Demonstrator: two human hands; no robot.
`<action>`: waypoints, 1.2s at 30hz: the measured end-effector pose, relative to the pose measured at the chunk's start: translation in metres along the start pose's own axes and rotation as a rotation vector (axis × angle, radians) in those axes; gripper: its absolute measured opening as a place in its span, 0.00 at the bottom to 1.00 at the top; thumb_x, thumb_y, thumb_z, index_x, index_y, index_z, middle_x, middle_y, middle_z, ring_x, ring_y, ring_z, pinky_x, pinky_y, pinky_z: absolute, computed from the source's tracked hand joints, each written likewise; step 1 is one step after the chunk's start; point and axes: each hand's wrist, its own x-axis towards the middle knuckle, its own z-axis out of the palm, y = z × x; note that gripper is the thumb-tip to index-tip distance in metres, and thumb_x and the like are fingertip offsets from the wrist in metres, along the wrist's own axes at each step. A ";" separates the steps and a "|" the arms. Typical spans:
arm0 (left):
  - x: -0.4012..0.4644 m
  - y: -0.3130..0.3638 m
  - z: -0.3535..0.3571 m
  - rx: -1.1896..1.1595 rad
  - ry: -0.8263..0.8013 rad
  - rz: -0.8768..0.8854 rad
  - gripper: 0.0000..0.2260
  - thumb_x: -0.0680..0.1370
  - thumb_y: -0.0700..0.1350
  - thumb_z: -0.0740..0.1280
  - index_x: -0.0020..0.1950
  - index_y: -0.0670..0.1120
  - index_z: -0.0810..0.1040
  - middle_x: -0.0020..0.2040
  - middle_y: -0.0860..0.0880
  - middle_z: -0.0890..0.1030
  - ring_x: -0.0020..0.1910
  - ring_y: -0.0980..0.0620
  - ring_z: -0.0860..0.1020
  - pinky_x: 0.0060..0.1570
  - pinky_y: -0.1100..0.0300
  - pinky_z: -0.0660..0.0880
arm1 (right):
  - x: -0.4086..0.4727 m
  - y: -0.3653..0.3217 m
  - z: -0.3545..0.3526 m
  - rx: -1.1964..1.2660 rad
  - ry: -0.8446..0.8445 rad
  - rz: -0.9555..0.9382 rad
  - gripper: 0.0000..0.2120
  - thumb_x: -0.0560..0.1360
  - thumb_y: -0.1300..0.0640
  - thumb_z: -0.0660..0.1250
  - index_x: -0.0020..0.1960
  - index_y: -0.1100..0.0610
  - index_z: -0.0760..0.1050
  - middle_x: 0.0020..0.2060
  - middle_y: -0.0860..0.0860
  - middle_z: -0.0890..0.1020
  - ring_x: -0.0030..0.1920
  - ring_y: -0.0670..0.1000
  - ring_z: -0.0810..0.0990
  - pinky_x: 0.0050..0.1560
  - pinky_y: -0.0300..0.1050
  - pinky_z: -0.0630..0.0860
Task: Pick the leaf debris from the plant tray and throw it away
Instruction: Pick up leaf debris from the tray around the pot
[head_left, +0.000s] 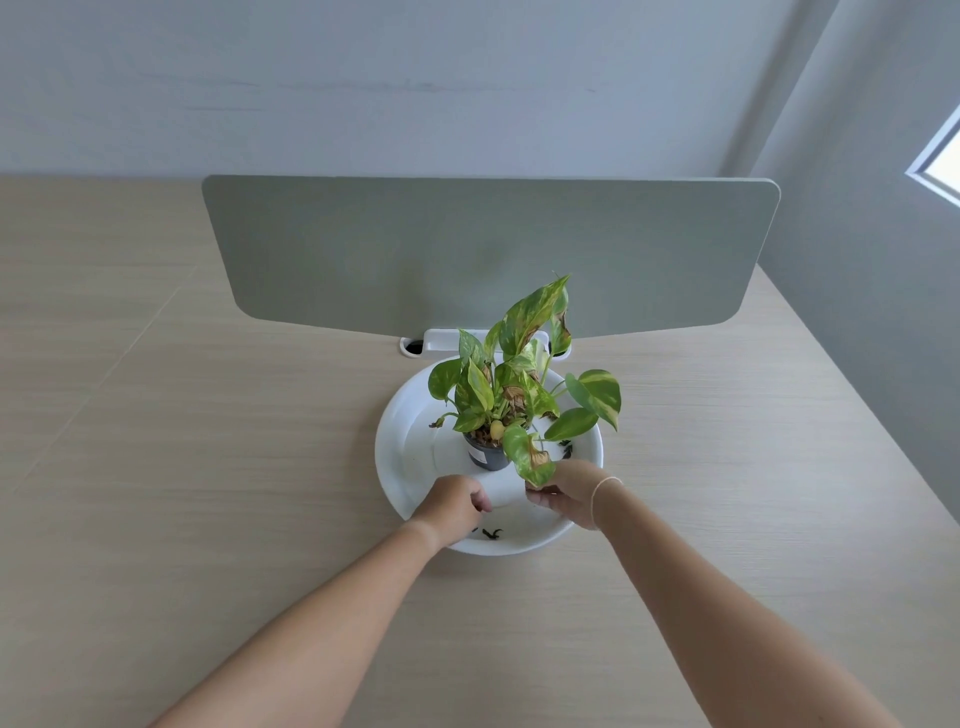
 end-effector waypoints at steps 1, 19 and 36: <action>-0.001 0.001 0.001 0.011 -0.006 0.012 0.14 0.75 0.32 0.60 0.54 0.39 0.82 0.53 0.42 0.81 0.42 0.50 0.76 0.38 0.66 0.72 | 0.000 -0.001 -0.003 0.054 -0.035 0.013 0.08 0.75 0.73 0.60 0.40 0.65 0.73 0.36 0.55 0.74 0.36 0.50 0.74 0.32 0.36 0.80; 0.007 0.016 0.021 0.333 0.019 -0.011 0.12 0.75 0.33 0.60 0.53 0.38 0.81 0.59 0.41 0.76 0.54 0.42 0.78 0.51 0.57 0.75 | 0.004 0.000 -0.017 0.304 -0.111 0.131 0.10 0.73 0.68 0.50 0.46 0.64 0.70 0.41 0.56 0.69 0.35 0.54 0.73 0.25 0.37 0.76; 0.002 0.009 -0.008 -0.266 -0.033 -0.166 0.10 0.72 0.33 0.65 0.34 0.45 0.76 0.31 0.47 0.76 0.28 0.53 0.73 0.32 0.63 0.72 | -0.005 0.003 -0.010 0.269 -0.036 0.069 0.11 0.74 0.68 0.50 0.41 0.64 0.71 0.38 0.55 0.70 0.35 0.54 0.73 0.22 0.35 0.73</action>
